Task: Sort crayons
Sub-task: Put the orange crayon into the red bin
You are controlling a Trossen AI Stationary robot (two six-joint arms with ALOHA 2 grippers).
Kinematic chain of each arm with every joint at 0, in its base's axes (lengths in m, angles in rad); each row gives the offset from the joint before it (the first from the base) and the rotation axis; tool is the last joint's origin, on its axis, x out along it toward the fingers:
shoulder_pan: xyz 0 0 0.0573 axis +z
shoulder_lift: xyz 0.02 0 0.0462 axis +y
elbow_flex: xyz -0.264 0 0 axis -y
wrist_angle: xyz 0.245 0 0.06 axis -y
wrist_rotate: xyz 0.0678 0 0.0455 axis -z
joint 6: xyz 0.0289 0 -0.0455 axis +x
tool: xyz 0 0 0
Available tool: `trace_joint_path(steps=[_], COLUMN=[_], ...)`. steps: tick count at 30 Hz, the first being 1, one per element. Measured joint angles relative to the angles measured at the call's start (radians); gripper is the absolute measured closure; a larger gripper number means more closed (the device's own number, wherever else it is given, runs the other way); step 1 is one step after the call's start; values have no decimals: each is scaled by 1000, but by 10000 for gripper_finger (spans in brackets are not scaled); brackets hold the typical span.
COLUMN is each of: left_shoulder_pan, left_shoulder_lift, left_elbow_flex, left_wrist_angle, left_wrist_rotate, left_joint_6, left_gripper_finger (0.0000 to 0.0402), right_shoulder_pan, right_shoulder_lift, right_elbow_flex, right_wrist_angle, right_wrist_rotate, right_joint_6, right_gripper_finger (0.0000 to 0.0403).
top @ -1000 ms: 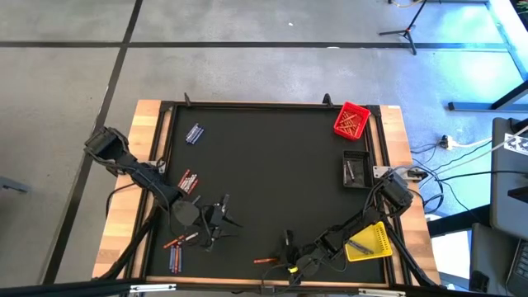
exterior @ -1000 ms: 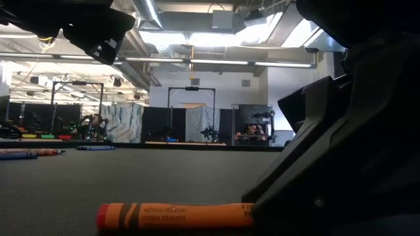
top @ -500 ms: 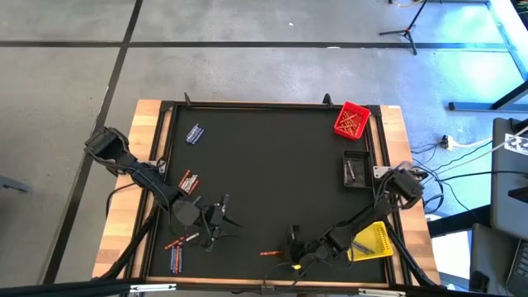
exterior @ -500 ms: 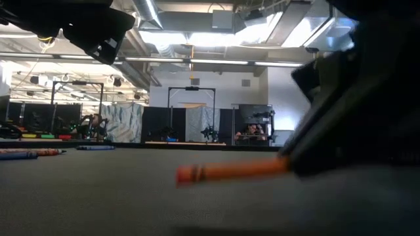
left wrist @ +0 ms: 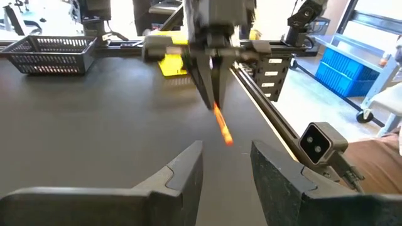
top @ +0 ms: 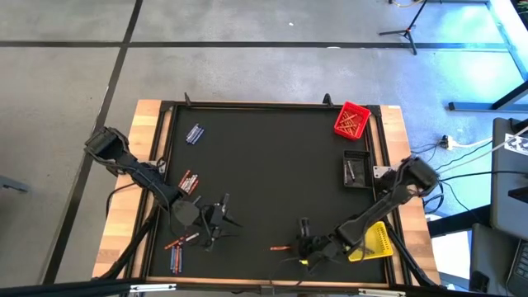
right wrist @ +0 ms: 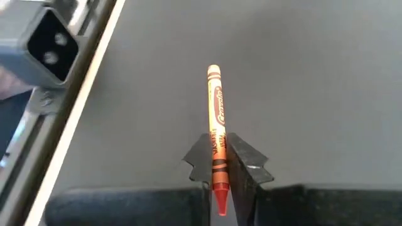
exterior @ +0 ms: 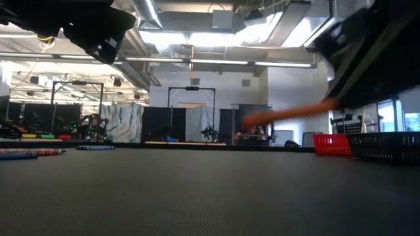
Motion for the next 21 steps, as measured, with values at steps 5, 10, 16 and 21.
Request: trace_joint_path(steps=[5, 10, 16, 21], left_shoulder_pan=[0, 2, 64, 135], left_shoulder_lift=[0, 1, 1, 1], left_elbow_flex=[0, 0, 0, 0], left_wrist_angle=[4, 11, 73, 70], left_wrist_rotate=[2, -35, -82, -92], left_joint_6=[-3, -2, 52, 85], left_gripper_finger=[276, 276, 276, 276], right_shoulder_pan=[29, 40, 38, 38], right_shoulder_lift=[-107, -192, -278, -362], right_elbow_flex=[2, 2, 2, 2], right_wrist_angle=[-135, -286, -463, -602], right_wrist_rotate=[40, 61, 144, 237], right_joint_6=[27, 65, 104, 180], right_gripper_finger=[375, 375, 375, 375])
